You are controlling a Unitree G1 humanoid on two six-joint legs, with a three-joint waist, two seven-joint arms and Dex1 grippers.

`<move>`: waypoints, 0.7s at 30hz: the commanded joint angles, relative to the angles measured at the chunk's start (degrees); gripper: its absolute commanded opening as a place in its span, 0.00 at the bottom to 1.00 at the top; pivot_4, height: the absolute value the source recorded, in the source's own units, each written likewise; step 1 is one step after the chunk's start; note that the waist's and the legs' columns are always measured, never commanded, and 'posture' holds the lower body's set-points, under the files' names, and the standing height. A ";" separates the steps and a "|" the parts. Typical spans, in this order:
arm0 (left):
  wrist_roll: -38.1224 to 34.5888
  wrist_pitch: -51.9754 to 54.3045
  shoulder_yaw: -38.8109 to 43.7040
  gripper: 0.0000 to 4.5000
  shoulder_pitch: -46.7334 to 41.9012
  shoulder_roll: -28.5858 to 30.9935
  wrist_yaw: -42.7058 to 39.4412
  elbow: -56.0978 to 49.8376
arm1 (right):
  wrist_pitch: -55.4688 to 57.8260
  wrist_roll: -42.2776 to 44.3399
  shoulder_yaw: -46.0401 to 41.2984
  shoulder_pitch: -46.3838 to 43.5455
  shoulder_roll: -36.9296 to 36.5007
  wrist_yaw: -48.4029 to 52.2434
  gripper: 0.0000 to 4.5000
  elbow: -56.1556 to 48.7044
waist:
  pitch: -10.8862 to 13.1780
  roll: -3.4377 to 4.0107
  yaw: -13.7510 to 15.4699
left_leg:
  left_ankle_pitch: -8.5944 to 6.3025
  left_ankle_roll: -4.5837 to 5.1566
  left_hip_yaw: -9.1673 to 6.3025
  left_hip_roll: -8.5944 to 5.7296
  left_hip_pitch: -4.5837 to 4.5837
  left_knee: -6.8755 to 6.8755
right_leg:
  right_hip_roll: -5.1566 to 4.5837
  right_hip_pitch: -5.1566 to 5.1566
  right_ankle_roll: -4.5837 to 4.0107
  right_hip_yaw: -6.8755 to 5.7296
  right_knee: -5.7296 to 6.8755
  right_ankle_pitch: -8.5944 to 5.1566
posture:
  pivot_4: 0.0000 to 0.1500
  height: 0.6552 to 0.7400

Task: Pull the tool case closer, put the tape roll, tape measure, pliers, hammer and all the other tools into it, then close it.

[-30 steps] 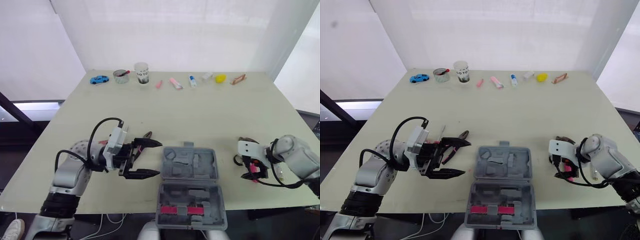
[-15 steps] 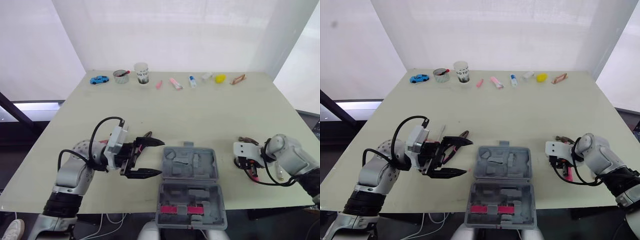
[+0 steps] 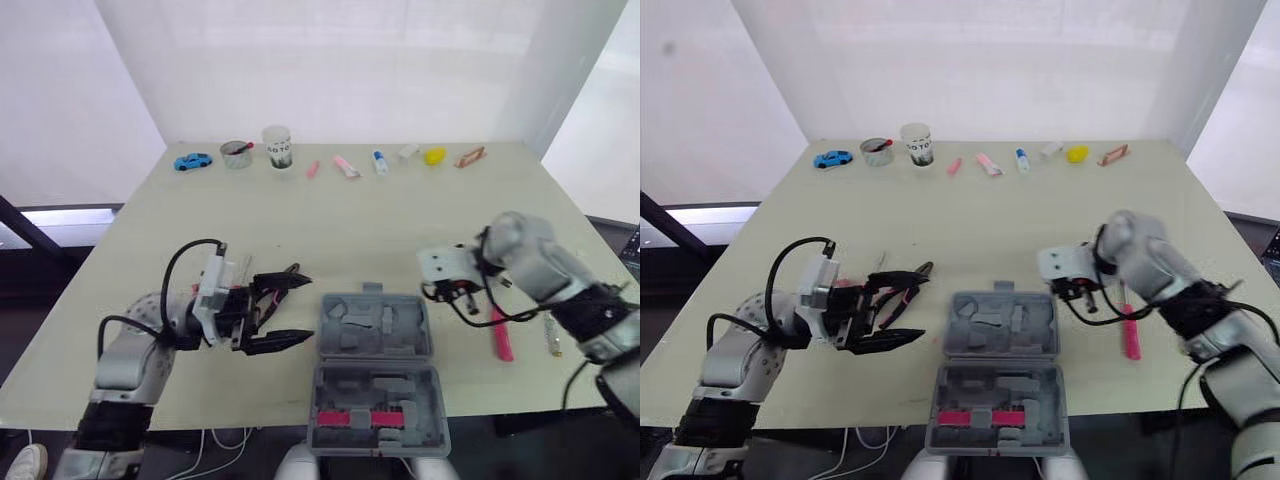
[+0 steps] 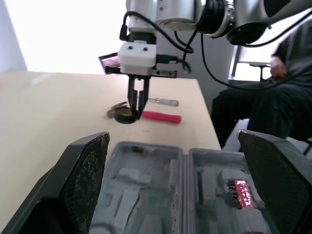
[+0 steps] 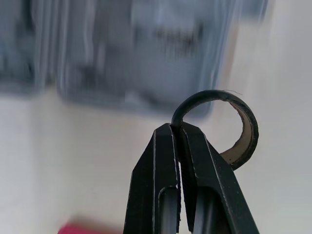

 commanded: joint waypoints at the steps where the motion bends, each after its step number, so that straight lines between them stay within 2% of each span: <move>1: -0.87 -0.91 4.02 1.00 2.22 1.31 1.84 -2.24 | -0.90 -1.70 2.08 -4.14 3.78 0.65 0.01 2.72 | 0.01 0.01 0.22 | 0.01 -0.02 0.00 0.00 -0.01 0.02 | -0.01 0.00 0.00 -0.02 -0.01 0.00 | 1.00 1.00; 7: -0.92 -1.42 8.94 1.00 7.11 2.07 4.82 -4.05 | -1.89 -2.86 5.32 -8.02 12.91 -0.30 0.01 6.85 | 0.02 0.02 0.08 | 0.07 -0.12 -0.01 -0.02 -0.02 0.05 | -0.06 0.00 0.00 -0.07 0.06 0.00 | 1.00 1.00; 11: -1.84 -0.46 12.78 1.00 12.44 2.04 7.86 -7.50 | -4.47 -5.10 7.71 -10.79 21.48 -5.20 0.01 13.42 | 0.03 0.04 -0.98 | 0.10 -0.18 0.02 0.01 0.00 0.05 | -0.04 -0.09 -0.04 -0.03 0.20 0.00 | 1.00 1.00; 21: -3.36 1.12 14.83 1.00 16.88 0.10 14.78 -12.09 | -8.87 -7.69 8.37 -11.66 29.22 -10.53 0.01 22.40 | 0.04 0.04 -1.17 | 0.24 -0.42 -0.15 -0.02 -0.02 0.04 | -0.09 -0.07 -0.10 -0.18 0.26 -0.02 | 1.00 1.00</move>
